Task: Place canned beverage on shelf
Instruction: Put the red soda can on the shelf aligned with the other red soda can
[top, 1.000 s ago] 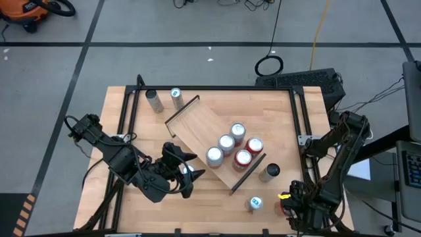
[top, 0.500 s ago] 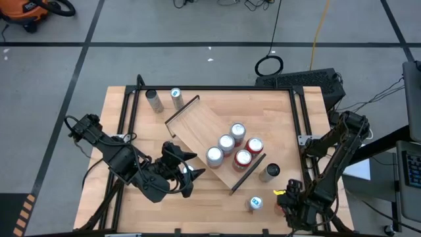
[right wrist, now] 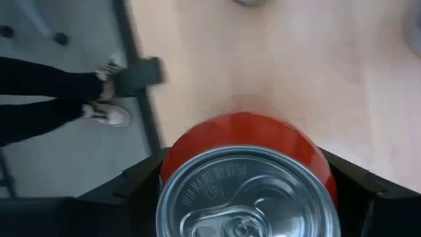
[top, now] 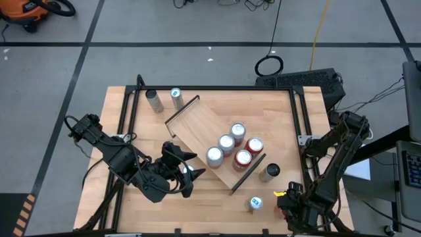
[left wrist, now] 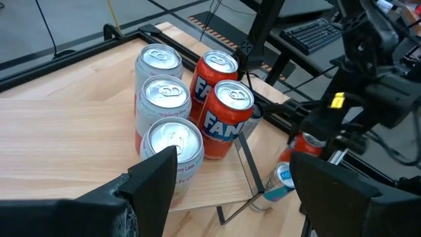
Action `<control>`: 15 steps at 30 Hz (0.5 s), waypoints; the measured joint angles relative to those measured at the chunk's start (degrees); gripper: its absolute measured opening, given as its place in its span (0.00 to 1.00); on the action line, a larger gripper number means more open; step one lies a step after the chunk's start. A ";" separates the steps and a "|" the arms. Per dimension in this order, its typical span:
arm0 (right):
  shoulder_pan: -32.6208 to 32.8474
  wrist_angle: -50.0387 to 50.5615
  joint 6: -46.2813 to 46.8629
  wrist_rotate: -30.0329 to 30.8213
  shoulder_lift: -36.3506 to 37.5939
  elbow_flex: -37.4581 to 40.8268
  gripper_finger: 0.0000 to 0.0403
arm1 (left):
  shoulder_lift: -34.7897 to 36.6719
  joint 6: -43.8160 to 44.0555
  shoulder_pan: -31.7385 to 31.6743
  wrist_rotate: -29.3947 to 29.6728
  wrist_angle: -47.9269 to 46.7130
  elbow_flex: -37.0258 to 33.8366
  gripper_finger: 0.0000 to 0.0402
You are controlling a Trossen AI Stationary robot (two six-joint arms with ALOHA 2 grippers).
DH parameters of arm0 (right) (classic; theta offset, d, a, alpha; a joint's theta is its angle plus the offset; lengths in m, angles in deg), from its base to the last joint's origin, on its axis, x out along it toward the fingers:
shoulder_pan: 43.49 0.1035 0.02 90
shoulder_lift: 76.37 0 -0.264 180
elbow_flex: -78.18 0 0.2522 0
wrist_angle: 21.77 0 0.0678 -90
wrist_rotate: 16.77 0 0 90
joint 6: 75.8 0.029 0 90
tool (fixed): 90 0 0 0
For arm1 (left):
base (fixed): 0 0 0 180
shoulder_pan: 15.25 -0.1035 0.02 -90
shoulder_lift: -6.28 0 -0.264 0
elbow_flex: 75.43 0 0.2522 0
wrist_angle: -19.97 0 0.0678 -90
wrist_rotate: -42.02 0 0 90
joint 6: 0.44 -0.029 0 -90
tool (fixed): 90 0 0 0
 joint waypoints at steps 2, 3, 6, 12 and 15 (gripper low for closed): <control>-0.01 -0.06 -0.23 0.00 0.01 -1.72 0.70 | 0.00 0.01 0.00 0.00 0.01 0.00 0.73; 0.01 0.10 -0.63 0.00 0.01 -2.60 0.70 | 0.00 0.02 0.00 0.00 0.02 0.00 0.73; -0.01 0.25 -1.50 0.18 0.01 -5.88 0.69 | 0.00 0.03 0.00 0.00 0.03 0.00 0.73; -0.35 0.14 -4.63 0.51 0.01 -12.47 0.69 | 0.00 0.33 0.00 0.00 0.54 0.00 0.73; -1.12 0.60 -6.27 0.55 0.01 -15.29 0.69 | 0.00 0.29 0.00 -0.06 2.75 0.00 0.73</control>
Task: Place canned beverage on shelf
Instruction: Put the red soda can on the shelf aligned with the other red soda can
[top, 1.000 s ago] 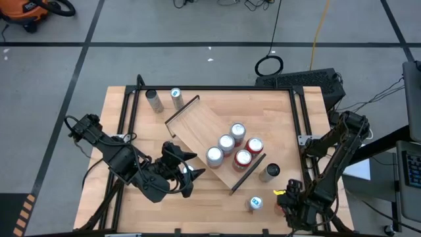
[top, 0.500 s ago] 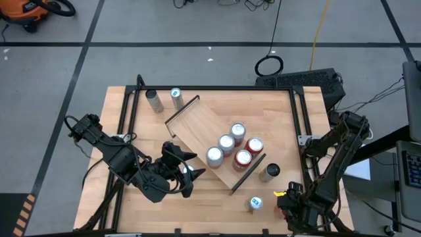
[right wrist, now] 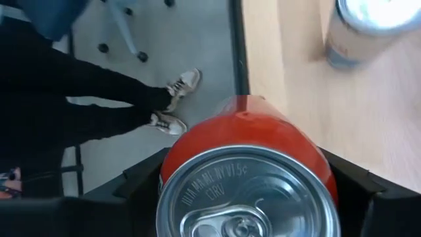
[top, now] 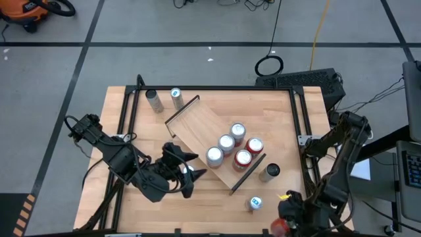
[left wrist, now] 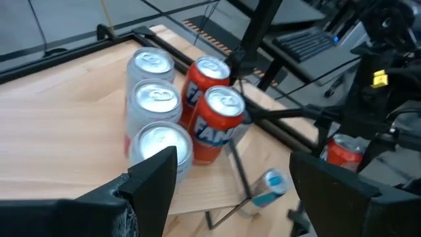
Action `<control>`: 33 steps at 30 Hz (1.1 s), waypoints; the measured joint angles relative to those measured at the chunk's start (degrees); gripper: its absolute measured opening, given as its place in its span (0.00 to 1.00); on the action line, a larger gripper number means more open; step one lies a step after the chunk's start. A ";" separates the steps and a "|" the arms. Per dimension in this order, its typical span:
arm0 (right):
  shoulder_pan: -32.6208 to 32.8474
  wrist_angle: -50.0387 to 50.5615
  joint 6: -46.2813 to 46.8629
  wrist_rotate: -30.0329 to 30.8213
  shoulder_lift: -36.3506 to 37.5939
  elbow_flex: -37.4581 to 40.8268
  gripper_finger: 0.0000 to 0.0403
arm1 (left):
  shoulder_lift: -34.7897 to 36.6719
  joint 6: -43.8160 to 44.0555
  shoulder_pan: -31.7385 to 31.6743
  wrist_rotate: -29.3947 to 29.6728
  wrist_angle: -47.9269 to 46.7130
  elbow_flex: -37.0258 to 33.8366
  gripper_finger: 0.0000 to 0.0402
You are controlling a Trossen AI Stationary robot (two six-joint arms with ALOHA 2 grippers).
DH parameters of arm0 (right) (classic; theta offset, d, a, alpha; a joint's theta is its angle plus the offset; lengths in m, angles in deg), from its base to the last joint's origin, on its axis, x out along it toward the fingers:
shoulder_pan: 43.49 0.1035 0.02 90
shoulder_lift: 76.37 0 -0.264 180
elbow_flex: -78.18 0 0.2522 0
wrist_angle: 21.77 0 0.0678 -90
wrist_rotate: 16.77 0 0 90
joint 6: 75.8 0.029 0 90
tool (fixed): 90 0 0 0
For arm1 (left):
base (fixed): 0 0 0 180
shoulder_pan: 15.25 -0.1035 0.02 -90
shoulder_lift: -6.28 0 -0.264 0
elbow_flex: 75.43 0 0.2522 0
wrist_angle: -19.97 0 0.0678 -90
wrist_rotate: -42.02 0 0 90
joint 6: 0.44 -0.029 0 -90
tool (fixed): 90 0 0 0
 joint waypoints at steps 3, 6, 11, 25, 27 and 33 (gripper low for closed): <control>-1.46 0.55 -2.55 0.06 0.04 -2.51 0.69 | 0.00 -1.12 0.00 -0.40 3.19 0.00 0.73; -3.29 0.99 -6.64 0.27 0.04 -4.64 0.69 | 0.00 -3.85 0.00 -2.22 7.56 0.00 0.73; -6.77 0.94 -13.96 0.24 0.04 -7.94 0.69 | 0.00 -7.91 0.08 -5.87 13.88 0.00 0.73; -15.98 0.37 -35.28 1.98 0.07 -17.02 0.69 | 0.00 -9.62 0.17 -16.77 17.22 0.00 0.73; -16.85 -0.30 -39.00 3.58 0.07 -18.10 0.69 | 0.00 -10.01 0.17 -16.92 17.27 0.00 0.73; -18.80 -3.85 -53.17 10.08 0.07 -20.84 0.69 | 0.00 -10.58 0.17 -16.14 17.53 0.00 0.73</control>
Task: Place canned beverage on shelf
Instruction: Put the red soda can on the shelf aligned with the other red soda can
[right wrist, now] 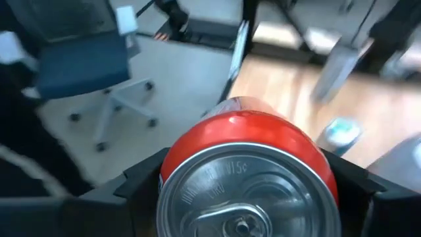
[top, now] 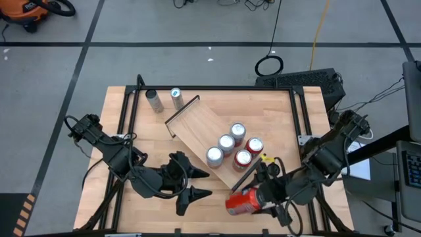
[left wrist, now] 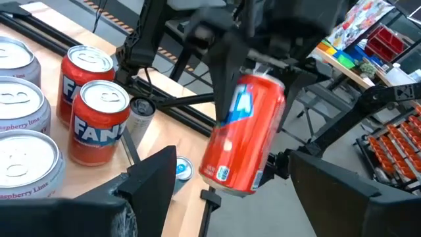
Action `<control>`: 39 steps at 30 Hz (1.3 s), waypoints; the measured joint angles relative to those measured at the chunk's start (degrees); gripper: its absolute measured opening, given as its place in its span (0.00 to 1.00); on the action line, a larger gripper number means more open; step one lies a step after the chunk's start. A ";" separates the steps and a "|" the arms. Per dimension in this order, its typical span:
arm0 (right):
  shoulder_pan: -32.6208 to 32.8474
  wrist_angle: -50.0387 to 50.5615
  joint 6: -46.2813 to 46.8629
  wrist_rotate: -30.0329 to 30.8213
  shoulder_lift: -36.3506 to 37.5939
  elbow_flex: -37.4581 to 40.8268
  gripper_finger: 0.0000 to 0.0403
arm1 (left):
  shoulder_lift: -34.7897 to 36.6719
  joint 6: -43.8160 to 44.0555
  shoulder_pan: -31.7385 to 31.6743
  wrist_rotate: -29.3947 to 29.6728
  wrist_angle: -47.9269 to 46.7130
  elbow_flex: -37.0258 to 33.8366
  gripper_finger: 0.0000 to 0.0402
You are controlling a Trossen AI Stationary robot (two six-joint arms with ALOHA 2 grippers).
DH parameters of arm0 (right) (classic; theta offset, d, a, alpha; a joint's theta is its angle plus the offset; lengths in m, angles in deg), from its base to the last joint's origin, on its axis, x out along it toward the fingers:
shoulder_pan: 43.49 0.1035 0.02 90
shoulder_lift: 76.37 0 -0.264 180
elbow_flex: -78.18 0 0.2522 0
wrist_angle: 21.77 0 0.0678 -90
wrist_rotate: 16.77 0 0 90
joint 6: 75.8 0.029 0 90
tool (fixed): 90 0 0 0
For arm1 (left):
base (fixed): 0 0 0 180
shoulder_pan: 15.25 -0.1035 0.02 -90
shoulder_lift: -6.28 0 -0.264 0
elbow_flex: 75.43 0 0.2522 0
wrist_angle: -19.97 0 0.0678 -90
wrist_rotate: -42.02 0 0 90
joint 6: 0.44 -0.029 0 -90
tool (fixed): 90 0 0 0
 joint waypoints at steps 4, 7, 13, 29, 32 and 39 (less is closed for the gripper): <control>-1.30 -3.17 -10.64 3.48 0.09 -1.00 0.69 | 0.00 -1.09 0.00 0.27 0.00 0.00 0.73; -2.38 -5.72 -17.68 3.71 0.09 -1.25 0.69 | 0.00 -3.21 -0.02 0.59 0.01 0.00 0.74; -5.21 -10.37 -26.00 3.56 0.09 -1.32 0.69 | 0.00 -4.52 -1.43 0.53 0.37 0.00 0.86; -11.52 -16.30 -40.30 -1.64 0.00 -1.32 0.69 | -0.04 -2.92 -10.46 -24.37 0.49 0.00 0.97; -12.14 -16.41 -40.82 -2.78 0.00 -1.32 0.69 | -0.04 -2.89 -11.13 -26.89 0.35 0.00 0.97; -12.23 -16.31 -42.58 -4.19 0.00 -1.30 0.69 | -0.04 -2.94 -11.54 -30.17 0.35 0.00 0.95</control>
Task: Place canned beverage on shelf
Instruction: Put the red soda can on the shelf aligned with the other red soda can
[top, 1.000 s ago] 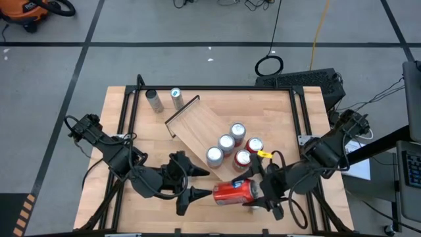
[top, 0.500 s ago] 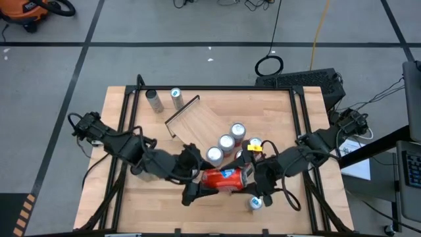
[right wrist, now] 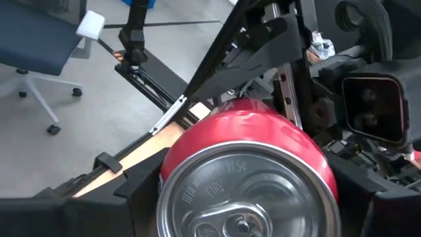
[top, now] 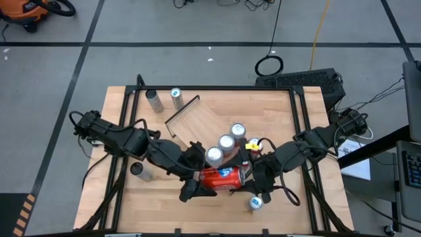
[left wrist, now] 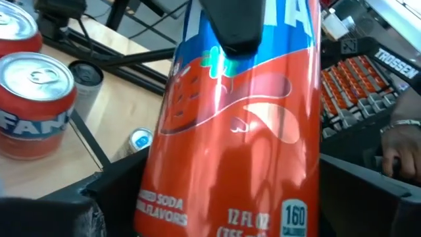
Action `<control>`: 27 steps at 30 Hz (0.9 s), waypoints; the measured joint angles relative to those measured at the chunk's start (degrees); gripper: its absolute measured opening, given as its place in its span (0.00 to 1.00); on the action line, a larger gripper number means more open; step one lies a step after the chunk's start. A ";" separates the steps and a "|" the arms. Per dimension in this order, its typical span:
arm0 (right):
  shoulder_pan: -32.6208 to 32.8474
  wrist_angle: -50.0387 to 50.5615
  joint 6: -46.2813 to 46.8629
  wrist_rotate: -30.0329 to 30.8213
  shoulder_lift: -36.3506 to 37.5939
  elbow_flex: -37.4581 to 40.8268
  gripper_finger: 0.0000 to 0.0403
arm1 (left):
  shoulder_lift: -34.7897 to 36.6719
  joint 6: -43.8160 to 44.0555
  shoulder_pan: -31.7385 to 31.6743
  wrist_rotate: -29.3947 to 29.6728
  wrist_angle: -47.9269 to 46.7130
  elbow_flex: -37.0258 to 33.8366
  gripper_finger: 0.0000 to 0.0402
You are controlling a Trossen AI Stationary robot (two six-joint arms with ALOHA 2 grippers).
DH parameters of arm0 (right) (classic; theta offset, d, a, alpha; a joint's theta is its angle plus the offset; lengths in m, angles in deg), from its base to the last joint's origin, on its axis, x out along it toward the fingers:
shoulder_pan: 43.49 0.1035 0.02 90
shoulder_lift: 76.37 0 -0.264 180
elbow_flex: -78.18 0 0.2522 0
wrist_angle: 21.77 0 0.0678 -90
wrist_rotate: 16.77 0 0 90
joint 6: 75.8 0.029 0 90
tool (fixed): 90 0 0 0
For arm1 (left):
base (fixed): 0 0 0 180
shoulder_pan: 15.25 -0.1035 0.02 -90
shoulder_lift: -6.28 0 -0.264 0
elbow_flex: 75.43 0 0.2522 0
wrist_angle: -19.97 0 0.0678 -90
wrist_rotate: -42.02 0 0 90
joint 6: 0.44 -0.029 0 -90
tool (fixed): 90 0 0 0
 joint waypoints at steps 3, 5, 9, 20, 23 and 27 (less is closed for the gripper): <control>0.02 0.00 -0.94 -0.16 0.00 0.00 0.69 | 0.00 -0.03 0.00 -0.36 -0.09 0.00 0.89; 0.02 0.00 -1.46 -0.14 0.00 0.00 0.69 | 0.00 -0.05 0.00 -0.36 -0.13 0.00 0.84; 0.00 0.06 -1.68 -0.28 0.00 0.00 0.69 | 0.00 -0.21 0.02 -0.36 -0.20 0.00 0.76; -0.04 0.28 4.96 1.90 0.02 0.00 0.83 | 0.02 -0.08 0.02 -0.18 -0.05 0.00 0.74; -0.04 0.08 10.90 1.98 0.02 0.01 0.89 | 0.02 -0.15 0.07 -0.16 0.22 0.00 0.73; -0.09 -0.27 16.85 2.01 0.02 0.02 0.95 | 0.02 -0.46 0.05 0.42 0.22 0.00 0.73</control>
